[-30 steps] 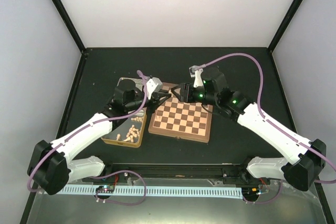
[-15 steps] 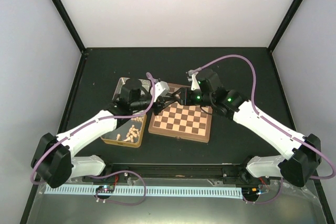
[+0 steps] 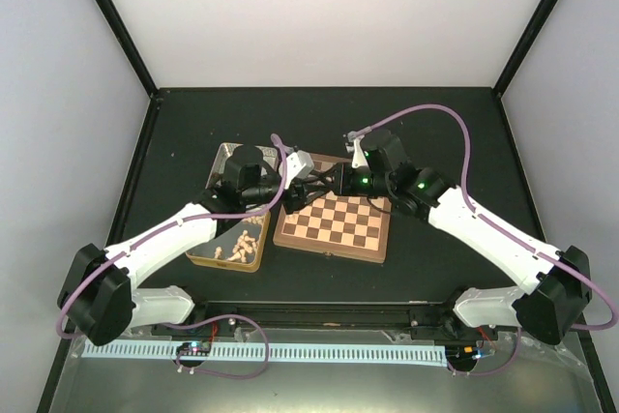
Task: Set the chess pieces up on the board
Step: Pick up the chess piece from the storage box.
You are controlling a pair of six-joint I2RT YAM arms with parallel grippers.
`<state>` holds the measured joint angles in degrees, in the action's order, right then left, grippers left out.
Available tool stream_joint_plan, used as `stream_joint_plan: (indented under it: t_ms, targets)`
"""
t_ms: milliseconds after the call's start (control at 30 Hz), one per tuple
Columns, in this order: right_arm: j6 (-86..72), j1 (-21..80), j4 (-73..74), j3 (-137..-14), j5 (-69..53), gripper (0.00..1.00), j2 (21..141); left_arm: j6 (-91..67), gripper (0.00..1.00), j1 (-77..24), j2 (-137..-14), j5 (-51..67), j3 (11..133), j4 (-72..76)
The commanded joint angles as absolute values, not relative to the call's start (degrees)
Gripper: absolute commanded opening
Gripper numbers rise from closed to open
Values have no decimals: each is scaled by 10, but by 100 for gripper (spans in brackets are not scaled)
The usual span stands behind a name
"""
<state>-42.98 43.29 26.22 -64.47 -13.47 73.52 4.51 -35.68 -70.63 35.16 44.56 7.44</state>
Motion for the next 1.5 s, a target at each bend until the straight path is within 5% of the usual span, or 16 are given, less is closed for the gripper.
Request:
stream_joint_plan:
  t_ms: [0, 233, 433, 567, 767, 1133, 1467]
  targets:
    - [-446, 431, 250, -636, -118, 8, 716, -12, 48, -361, -701, 351, 462, 113]
    - [-459, 429, 185, -600, -72, 8, 651, -160, 96, -351, -626, 296, 377, 210]
    - [-465, 429, 128, -575, -83, 8, 598, -324, 99, -339, -574, 288, 342, 282]
    - [-489, 429, 73, -558, -128, 8, 573, -471, 97, -336, -574, 318, 354, 304]
    - [-531, 428, 11, -554, -198, 8, 571, -689, 75, -335, -603, 390, 361, 387]
    - [-610, 429, -97, -505, -244, 8, 588, -753, 47, -340, -574, 339, 328, 448]
    - [-633, 429, -144, -485, -219, 8, 576, -776, 46, -339, -578, 343, 302, 486]
